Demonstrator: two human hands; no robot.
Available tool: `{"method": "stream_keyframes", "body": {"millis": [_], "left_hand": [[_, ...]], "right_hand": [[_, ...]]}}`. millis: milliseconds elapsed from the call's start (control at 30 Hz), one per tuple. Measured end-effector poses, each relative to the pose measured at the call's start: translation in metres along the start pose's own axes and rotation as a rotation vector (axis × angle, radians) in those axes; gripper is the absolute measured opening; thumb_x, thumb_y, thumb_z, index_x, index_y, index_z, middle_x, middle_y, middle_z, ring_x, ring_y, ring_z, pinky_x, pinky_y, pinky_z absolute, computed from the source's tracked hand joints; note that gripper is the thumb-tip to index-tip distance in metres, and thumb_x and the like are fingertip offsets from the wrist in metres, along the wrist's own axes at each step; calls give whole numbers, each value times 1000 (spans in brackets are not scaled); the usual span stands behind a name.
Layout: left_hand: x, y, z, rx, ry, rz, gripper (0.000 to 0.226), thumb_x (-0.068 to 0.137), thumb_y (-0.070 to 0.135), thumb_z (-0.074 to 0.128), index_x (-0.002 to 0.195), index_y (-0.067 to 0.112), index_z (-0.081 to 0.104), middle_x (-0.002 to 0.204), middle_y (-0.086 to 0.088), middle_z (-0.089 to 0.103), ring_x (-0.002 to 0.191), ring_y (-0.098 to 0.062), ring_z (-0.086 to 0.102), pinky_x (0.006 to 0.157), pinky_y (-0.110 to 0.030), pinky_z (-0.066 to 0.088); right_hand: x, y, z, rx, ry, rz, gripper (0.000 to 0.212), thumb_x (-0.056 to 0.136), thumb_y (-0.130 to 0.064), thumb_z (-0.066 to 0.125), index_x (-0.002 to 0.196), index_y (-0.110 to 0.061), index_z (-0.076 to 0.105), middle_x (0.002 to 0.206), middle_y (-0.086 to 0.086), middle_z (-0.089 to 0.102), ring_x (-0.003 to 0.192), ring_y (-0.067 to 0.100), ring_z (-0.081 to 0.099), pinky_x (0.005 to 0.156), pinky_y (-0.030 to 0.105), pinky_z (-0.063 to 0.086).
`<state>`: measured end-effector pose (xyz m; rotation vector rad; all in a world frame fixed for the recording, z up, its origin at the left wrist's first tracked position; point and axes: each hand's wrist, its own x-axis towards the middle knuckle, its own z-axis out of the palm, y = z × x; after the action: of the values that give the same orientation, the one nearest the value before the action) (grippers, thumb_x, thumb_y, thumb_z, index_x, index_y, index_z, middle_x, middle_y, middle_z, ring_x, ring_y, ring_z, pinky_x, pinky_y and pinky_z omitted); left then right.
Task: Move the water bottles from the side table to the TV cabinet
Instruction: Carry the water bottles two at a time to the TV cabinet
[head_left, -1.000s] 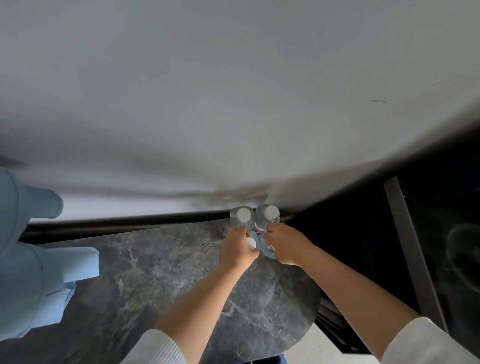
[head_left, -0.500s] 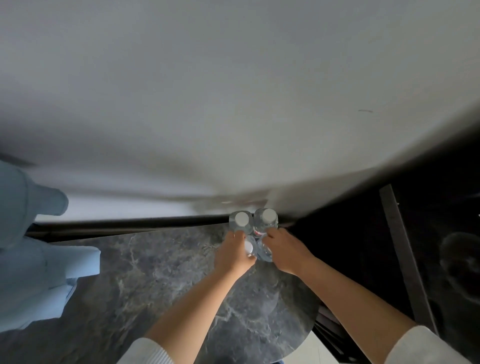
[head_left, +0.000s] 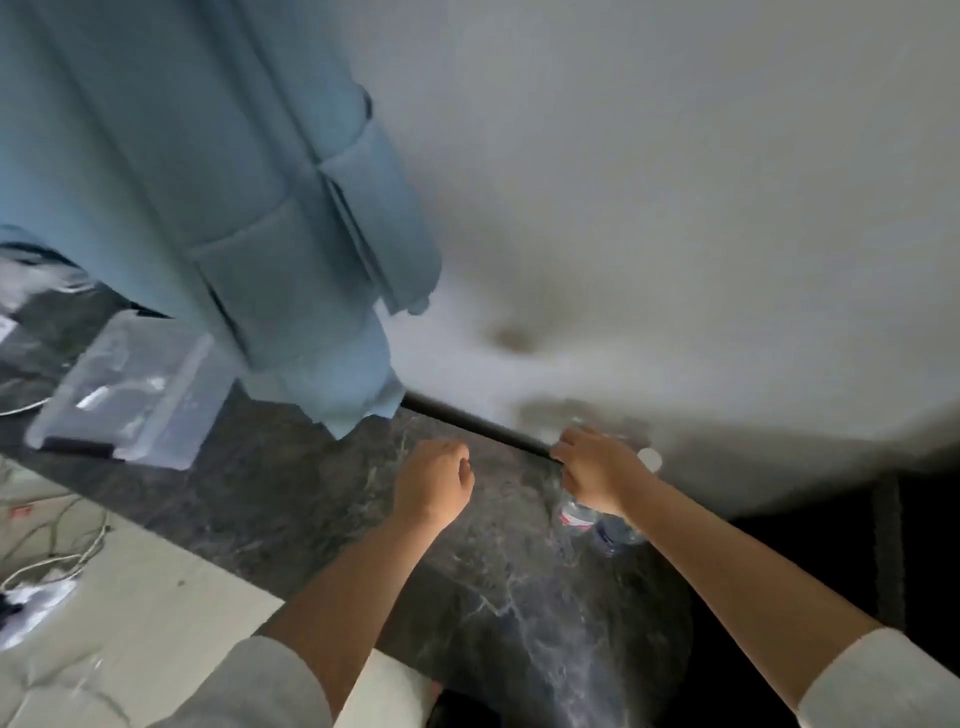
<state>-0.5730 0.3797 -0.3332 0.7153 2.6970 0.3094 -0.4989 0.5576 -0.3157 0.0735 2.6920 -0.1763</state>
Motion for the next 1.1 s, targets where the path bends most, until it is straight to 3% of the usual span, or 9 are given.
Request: {"method": "stream_keyframes", "body": {"millis": [167, 333, 533, 900, 1100], "left_hand": [[-69, -81, -45, 29, 68, -300, 31, 94, 21, 43, 116, 10, 60, 121, -7, 59, 116, -22, 52, 96, -32, 45], [-173, -180, -95, 46, 157, -645, 32, 95, 24, 44, 123, 15, 56, 133, -5, 53, 125, -25, 46, 102, -35, 40], [-299, -273, -142, 87, 199, -965, 37, 93, 25, 45, 128, 22, 53, 134, -3, 50, 129, -24, 40, 102, -34, 39], [-510, -417, -187, 53, 228, -1274, 40, 94, 26, 44, 134, 21, 48, 138, -6, 47, 131, -26, 39, 102, -37, 38], [-606, -482, -193, 16, 309, -1450, 36, 92, 24, 44, 127, 20, 55, 134, -7, 51, 128, -29, 42, 102, -38, 39]], "right_hand": [[26, -86, -35, -99, 39, -203, 32, 89, -9, 44, 118, -4, 55, 122, 14, 54, 118, 30, 49, 92, 37, 49], [39, -228, -71, -161, 47, -513, 33, 94, -14, 39, 122, -6, 54, 127, 14, 53, 121, 30, 48, 99, 37, 42], [22, -392, -91, -164, 67, -786, 34, 94, -15, 43, 125, -6, 53, 128, 15, 55, 117, 28, 54, 98, 36, 47], [-26, -676, -98, -133, 143, -1110, 37, 90, -10, 48, 126, -4, 53, 128, 15, 54, 119, 30, 51, 98, 34, 41], [-45, -806, -91, -135, 170, -1242, 37, 90, -12, 50, 126, -5, 53, 129, 16, 52, 117, 30, 52, 93, 32, 42]]}}
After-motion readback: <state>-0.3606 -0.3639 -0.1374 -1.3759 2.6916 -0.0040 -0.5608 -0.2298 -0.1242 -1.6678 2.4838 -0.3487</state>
